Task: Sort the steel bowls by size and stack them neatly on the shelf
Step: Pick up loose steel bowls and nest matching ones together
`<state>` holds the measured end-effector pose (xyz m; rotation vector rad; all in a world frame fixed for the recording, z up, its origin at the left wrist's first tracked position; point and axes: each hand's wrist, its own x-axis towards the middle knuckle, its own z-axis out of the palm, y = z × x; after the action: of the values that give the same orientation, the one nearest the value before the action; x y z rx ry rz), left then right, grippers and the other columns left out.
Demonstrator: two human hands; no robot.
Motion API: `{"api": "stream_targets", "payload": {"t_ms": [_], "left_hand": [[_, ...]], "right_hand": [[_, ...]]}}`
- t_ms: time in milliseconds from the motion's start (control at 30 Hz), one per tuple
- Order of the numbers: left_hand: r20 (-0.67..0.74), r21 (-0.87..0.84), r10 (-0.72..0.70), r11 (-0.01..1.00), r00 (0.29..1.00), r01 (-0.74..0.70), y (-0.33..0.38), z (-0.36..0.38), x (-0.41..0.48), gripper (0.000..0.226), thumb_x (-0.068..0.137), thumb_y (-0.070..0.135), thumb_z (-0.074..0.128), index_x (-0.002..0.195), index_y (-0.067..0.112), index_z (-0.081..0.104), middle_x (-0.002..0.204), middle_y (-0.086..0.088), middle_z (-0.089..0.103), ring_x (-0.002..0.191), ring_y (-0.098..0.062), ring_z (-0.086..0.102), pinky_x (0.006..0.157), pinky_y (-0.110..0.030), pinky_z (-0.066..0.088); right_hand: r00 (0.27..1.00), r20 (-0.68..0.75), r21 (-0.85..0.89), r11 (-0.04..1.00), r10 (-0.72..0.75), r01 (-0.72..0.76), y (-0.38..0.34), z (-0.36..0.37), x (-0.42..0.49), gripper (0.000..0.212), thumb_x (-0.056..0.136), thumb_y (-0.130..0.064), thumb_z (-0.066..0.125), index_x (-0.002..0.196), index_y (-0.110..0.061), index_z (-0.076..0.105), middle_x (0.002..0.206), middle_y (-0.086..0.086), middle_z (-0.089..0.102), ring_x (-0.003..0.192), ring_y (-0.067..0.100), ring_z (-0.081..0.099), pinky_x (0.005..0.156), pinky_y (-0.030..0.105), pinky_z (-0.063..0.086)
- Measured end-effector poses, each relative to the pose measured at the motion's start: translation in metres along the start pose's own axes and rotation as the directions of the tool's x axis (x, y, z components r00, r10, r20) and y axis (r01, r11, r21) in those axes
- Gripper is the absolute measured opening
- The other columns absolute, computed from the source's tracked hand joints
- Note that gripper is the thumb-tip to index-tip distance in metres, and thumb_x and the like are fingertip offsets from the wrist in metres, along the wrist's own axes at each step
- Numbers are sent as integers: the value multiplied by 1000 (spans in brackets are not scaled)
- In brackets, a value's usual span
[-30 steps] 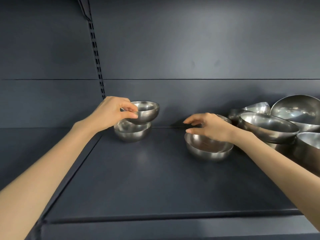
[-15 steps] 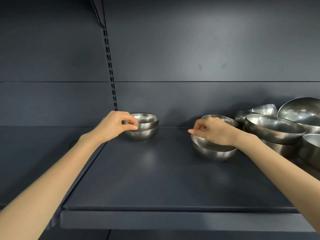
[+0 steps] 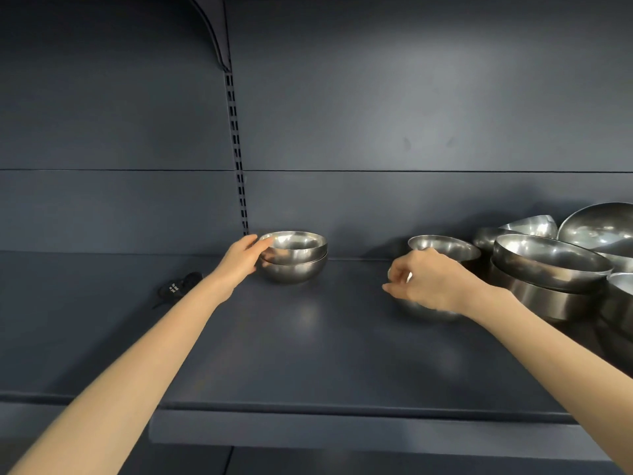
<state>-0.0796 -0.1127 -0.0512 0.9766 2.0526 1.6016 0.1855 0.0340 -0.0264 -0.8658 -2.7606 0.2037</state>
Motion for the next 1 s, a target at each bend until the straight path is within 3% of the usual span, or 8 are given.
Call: {"api": "stream_targets", "payload": {"t_ms": [133, 233, 400, 733, 833, 900, 967, 1000], "left_hand": [[71, -226, -74, 970, 995, 88, 1, 2, -1, 26, 99, 26, 51, 77, 13, 58, 95, -5, 68, 65, -14, 53, 92, -35, 50], [66, -257, -83, 961, 994, 97, 3, 2, 0, 26, 98, 22, 50, 75, 11, 56, 85, -2, 69, 63, -15, 52, 79, -29, 51], [73, -270, -81, 958, 994, 98, 5, 5, -1, 27, 98, 20, 50, 74, 10, 55, 81, 0, 67, 63, -15, 52, 79, -28, 51], [141, -291, -48, 953, 989, 88, 9, 21, -4, 21, 99, 22, 49, 81, 12, 51, 66, 10, 70, 71, -16, 52, 86, -31, 50], [126, -194, -66, 977, 990, 90, 10, 24, -2, 19, 100, 29, 47, 101, 11, 53, 82, 12, 73, 86, -17, 57, 102, -41, 45], [4, 80, -33, 996, 999, 32, 9, 26, -3, 45, 99, 37, 46, 136, 11, 42, 135, 4, 56, 124, -20, 47, 112, -39, 32], [-128, 344, 247, 919, 961, -190, 11, 29, -13, 59, 98, 36, 49, 148, 11, 28, 152, -1, 28, 139, -19, 28, 110, -30, 25], [-117, 418, 436, 837, 892, -354, 13, 33, -21, 55, 98, 33, 51, 145, 11, 34, 148, -1, 31, 136, -18, 31, 106, -26, 28]], "right_hand": [[1000, -4, 5, 1000, -19, 19, -6, 0, -4, 26, 89, -36, 60, 65, -32, 51, 85, -8, 67, 75, 14, 60, 74, 29, 50], [999, -33, -19, 999, -27, 27, -8, 0, -6, 18, 91, -36, 58, 84, -21, 66, 84, -8, 68, 78, 15, 63, 73, 30, 51], [994, -80, -42, 997, -72, 69, -9, 5, -5, 20, 93, -41, 56, 97, -26, 69, 83, -17, 59, 81, 9, 57, 62, 22, 36], [992, -66, 28, 993, -110, 112, -6, 10, -5, 17, 93, -39, 56, 98, -29, 69, 95, -14, 68, 93, 6, 61, 79, 27, 48], [992, -64, 51, 992, -112, 115, -1, 11, -4, 16, 93, -39, 57, 97, -30, 69, 95, -14, 69, 94, 6, 62, 83, 33, 51], [991, -67, 74, 990, -113, 118, 5, 12, -4, 15, 91, -41, 59, 96, -32, 69, 95, -14, 70, 94, 7, 62, 85, 35, 51], [990, -76, 100, 987, -120, 127, 10, 13, -4, 18, 88, -46, 62, 99, -34, 68, 101, -18, 67, 98, 6, 61, 88, 35, 50], [990, -82, 115, 985, -118, 127, 12, 13, -4, 25, 85, -49, 63, 105, -34, 66, 107, -19, 64, 104, 6, 57, 92, 35, 48]]}}
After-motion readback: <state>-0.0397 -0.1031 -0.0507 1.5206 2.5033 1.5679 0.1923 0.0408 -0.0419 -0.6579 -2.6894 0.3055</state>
